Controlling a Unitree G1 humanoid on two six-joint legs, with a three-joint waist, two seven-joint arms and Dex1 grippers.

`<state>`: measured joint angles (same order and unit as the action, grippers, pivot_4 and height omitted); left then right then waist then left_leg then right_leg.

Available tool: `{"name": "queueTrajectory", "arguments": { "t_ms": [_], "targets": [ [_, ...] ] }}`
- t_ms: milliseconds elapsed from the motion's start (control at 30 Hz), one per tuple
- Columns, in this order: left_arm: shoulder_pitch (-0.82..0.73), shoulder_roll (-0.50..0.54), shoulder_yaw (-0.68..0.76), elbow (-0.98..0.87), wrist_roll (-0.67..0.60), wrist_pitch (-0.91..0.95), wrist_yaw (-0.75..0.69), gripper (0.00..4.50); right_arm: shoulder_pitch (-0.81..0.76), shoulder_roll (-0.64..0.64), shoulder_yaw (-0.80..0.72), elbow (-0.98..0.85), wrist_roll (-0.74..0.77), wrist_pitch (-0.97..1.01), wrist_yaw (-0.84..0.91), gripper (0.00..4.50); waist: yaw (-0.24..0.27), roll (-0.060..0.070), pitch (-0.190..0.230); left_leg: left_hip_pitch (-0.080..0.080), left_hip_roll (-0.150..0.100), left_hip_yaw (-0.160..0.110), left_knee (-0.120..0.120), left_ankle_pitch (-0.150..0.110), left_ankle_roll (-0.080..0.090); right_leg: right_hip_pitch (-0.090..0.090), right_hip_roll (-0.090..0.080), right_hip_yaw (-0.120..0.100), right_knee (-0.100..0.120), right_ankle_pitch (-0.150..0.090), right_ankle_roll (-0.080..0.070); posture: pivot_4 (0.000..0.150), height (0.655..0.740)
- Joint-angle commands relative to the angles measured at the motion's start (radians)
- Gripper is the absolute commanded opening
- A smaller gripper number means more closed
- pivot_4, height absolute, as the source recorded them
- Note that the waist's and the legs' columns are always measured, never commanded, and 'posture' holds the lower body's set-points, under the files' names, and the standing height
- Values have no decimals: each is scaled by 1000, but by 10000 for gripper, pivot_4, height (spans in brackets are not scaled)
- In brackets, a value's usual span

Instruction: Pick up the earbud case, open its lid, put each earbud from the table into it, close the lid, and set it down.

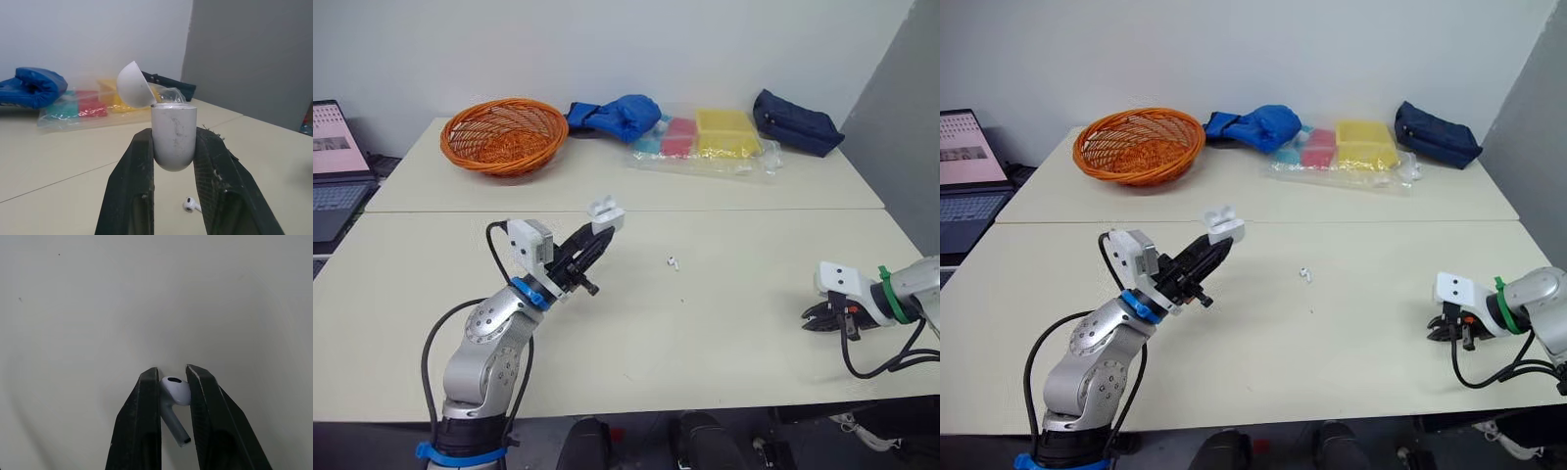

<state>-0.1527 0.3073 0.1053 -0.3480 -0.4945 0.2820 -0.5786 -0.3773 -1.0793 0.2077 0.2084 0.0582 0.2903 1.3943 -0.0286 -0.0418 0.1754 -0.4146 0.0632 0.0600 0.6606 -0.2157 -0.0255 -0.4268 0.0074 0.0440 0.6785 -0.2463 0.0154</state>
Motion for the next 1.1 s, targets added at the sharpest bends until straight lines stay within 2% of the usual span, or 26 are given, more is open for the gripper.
{"name": "queueTrajectory", "arguments": {
  "t_ms": [33,67,333,400,633,833,967,1033,1100],
  "targets": [
    [0,9,18,-46,-2,-29,8,7420,7,-27,-12,13,-26,-36,2,4262,0,0,0,0,0,0,0,0,0,0,0,0,0,0,0,1500,7400],
    [0,12,19,-49,-4,-29,7,7420,10,-27,-10,20,-32,-43,-2,11703,0,0,0,0,0,0,0,0,0,0,0,0,0,0,0,1500,7400],
    [-14,20,15,-41,-13,-17,2,7420,-35,-47,-2,81,-73,-78,18,39247,-1,0,0,2,0,0,1,0,0,2,0,0,0,0,0,1500,7400],
    [-16,20,15,-40,-15,-15,2,7420,-40,-59,-1,96,-84,-93,25,44329,-1,0,0,2,-1,0,1,0,0,2,-1,0,0,0,0,1500,7400],
    [-16,25,16,-40,-17,-11,2,7420,-25,-93,-7,67,-94,-77,56,44329,-1,1,0,1,0,0,-1,0,0,2,0,-1,-1,-1,-1,1500,7400],
    [-7,28,15,-51,-19,-7,5,7420,5,-83,-28,-93,-53,145,42,44329,-2,1,1,2,0,-1,-1,0,0,2,0,-1,-1,-1,-1,1500,7400],
    [-14,31,16,-48,-16,-8,6,7420,8,-79,-25,-141,-47,193,28,44329,-1,1,1,2,0,-1,-1,0,0,2,0,-1,-1,-1,-1,1500,7400],
    [-19,33,17,-44,-14,-8,7,7420,14,-74,-26,-164,-41,217,18,40750,-1,1,1,1,0,-1,-1,0,0,2,0,-1,-1,-1,-1,1500,7400],
    [-22,34,16,-43,-14,-7,7,7420,25,-78,-24,-170,-39,228,12,35313,-1,1,1,1,0,-1,-1,0,0,2,0,-1,-1,-1,-1,1500,7400]
  ]
}}
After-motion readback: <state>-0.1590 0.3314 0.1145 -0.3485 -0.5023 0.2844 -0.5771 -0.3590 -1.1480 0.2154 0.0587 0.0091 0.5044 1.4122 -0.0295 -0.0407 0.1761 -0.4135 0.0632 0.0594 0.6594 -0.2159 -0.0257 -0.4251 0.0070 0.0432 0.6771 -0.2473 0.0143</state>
